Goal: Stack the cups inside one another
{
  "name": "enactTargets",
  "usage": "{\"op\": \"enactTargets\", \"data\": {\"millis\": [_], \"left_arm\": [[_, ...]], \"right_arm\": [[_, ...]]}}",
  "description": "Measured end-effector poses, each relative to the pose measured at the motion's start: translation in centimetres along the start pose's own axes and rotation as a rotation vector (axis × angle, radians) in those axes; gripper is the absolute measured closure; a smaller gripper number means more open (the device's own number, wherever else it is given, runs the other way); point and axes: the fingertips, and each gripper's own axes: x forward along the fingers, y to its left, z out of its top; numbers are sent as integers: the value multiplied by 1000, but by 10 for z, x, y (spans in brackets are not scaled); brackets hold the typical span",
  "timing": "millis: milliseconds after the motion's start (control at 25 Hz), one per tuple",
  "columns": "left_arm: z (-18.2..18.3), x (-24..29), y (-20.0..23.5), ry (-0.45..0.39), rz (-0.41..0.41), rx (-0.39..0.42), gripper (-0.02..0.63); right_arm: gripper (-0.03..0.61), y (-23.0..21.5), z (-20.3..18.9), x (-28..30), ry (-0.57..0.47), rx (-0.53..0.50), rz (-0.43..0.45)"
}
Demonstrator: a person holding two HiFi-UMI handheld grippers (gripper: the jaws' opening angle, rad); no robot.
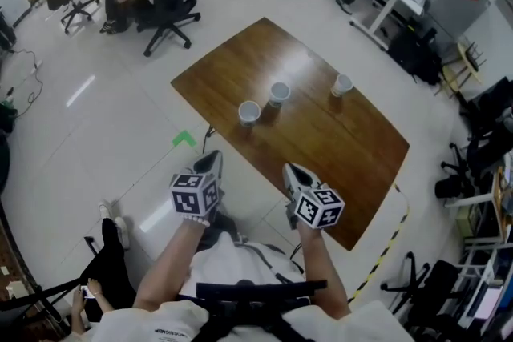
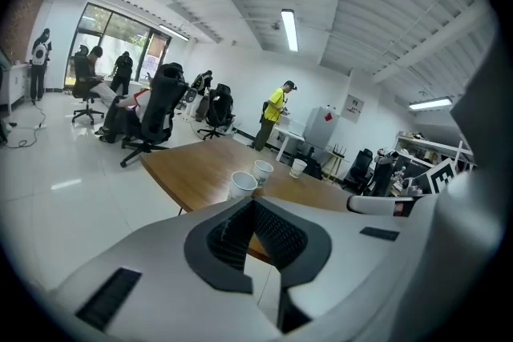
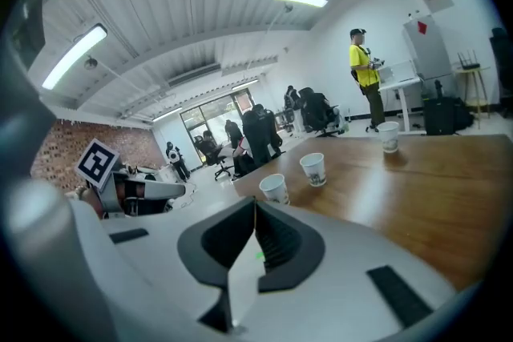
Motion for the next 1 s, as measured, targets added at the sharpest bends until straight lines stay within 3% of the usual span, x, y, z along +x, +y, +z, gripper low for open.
{"op": "enactTargets", "data": {"millis": [360, 760, 880, 1000], "left_arm": [[38, 14, 49, -3, -40, -17, 617], [44, 29, 73, 12, -51, -47, 617], [43, 34, 74, 14, -51, -58, 615], [40, 42, 72, 22, -52, -69, 617]], "right_arm": [[552, 14, 34, 98, 87, -122, -5], [546, 6, 40, 153, 168, -233, -39], [460, 1, 42, 166, 201, -258, -59], [460, -2, 45, 180, 233, -316, -60]]}}
